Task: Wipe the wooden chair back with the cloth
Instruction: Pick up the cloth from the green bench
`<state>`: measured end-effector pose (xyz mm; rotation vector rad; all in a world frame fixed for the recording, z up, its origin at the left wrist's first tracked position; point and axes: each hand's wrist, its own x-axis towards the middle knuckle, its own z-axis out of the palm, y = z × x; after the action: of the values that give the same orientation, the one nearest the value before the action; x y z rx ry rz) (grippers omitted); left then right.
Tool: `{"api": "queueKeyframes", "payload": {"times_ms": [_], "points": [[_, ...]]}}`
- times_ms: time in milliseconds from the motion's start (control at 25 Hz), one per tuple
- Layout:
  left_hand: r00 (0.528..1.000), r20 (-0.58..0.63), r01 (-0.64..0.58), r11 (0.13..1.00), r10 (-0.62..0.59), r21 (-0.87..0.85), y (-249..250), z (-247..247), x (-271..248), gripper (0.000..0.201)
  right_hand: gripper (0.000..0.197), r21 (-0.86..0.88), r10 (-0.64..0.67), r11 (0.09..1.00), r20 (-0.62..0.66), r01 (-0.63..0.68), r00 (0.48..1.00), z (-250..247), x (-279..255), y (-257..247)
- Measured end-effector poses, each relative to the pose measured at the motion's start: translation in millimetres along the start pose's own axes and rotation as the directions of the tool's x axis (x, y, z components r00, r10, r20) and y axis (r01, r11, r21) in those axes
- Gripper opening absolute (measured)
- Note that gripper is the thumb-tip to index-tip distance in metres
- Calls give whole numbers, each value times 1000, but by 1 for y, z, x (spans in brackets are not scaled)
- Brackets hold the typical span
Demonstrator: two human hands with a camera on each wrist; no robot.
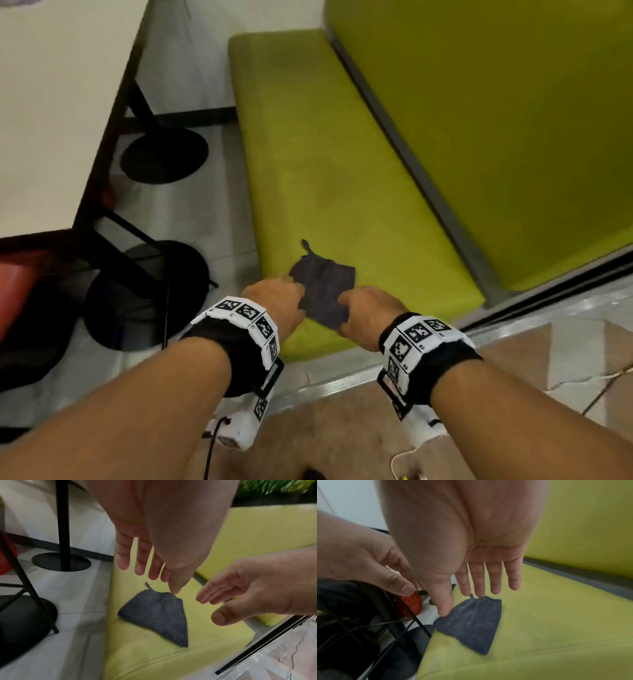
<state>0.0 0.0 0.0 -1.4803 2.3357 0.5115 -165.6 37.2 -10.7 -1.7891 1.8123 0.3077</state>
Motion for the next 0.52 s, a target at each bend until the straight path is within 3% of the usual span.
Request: {"api": "queueKeyframes", "payload": {"times_ms": [120, 280, 400, 520], "points": [[999, 35, -9, 997, 6, 72, -8, 27, 31, 38, 31, 6, -24, 1000, -61, 25, 998, 33, 29, 5], [995, 54, -87, 987, 80, 135, -16, 61, 69, 48, 47, -19, -52, 999, -115, 50, 992, 73, 57, 15], [991, 83, -121, 980, 108, 161, -15, 75, 79, 55, 48, -75, -77, 995, -156, 66, 985, 83, 68, 21], [992, 33, -125, 981, 121, 147, -17, 81, 83, 59, 41, -143, -110, 986, -184, 84, 977, 78, 76, 24]]}}
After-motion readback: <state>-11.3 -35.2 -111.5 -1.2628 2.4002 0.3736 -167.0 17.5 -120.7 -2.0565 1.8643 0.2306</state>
